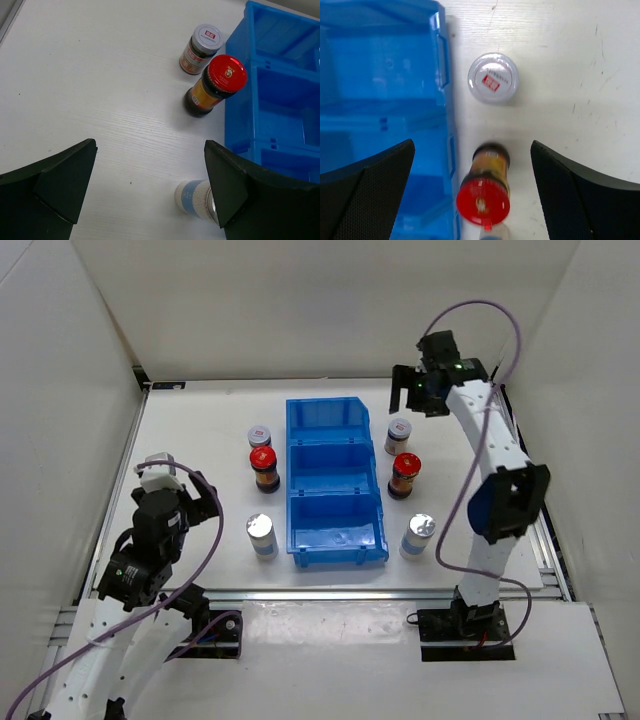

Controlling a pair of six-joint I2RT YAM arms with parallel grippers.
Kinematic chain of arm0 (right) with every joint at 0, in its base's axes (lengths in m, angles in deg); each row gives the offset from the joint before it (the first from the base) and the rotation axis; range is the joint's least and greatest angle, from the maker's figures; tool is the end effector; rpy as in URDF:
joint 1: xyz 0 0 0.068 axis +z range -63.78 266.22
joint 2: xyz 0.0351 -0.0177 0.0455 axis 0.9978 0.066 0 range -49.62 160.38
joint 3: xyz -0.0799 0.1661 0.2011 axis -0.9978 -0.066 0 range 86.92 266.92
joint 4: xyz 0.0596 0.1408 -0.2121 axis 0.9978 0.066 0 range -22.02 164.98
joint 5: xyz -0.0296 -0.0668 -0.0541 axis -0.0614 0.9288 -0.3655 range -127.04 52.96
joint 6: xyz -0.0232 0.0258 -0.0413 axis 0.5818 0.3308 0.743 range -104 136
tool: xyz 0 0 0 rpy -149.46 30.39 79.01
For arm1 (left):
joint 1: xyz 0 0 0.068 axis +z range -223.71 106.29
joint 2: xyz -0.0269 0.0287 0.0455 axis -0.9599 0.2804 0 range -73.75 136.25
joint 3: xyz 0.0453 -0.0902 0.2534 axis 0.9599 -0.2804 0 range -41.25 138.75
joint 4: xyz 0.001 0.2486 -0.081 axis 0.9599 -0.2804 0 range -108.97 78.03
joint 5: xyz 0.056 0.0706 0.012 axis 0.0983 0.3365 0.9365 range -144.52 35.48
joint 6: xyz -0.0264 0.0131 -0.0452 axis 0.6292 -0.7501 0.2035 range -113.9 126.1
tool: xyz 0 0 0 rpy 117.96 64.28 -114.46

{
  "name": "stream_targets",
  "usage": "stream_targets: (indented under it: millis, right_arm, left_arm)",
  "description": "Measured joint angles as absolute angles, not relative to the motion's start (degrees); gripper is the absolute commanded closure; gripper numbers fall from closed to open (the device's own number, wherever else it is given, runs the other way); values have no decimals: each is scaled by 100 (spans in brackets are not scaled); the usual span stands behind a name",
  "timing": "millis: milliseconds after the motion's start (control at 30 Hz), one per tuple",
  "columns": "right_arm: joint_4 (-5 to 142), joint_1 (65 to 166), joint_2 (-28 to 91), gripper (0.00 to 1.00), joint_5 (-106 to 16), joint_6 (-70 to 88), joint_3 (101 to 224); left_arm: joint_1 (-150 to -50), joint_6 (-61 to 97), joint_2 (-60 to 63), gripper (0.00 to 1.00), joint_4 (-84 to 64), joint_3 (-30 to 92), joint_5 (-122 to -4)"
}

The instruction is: Organize the condiment bottles

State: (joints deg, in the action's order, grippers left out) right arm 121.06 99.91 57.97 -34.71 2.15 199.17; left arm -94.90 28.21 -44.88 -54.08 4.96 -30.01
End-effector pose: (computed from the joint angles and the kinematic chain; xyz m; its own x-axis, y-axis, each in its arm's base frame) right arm 0.4005 0.0960 0.3628 -0.7560 0.0619 -0.6517 -0.0302 0.9912 0.1292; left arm 0.0999 -0.0230 0.3267 -0.3533 -0.2304 -0.9067 -0.1677 0.9691 -0.1809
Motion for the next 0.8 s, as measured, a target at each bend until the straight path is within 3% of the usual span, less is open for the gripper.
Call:
stream_targets:
  millis: [233,400,533,567,633,667,800]
  right_arm:
    - [12410,10115,7906,0,-2982,394,21630]
    - [12587,10096,8553,4,-2890,451,21742]
    - [12683,10096,8719,28,-2885,510,21742]
    - [12687,10096,8726,40,-2890,519,21742]
    - [12676,10096,8726,51,-2916,532,21731]
    - [12659,10096,8726,62,-2916,532,21726]
    - [12639,10118,8699,85,-2802,519,21720]
  left_arm:
    - [-9733,2819,-4410,0,-5403,496,-2979]
    - [-9748,2816,-4351,0,-5403,496,-2972]
    - [-9748,2819,-4305,0,-5403,496,-2961]
    - [-9748,2819,-4294,0,-5403,496,-2961]
    - [-9748,2819,-4274,0,-5403,496,-2950]
    - [-9748,2819,-4257,0,-5401,496,-2942]
    - [-9748,2816,-4206,0,-5417,496,-2937]
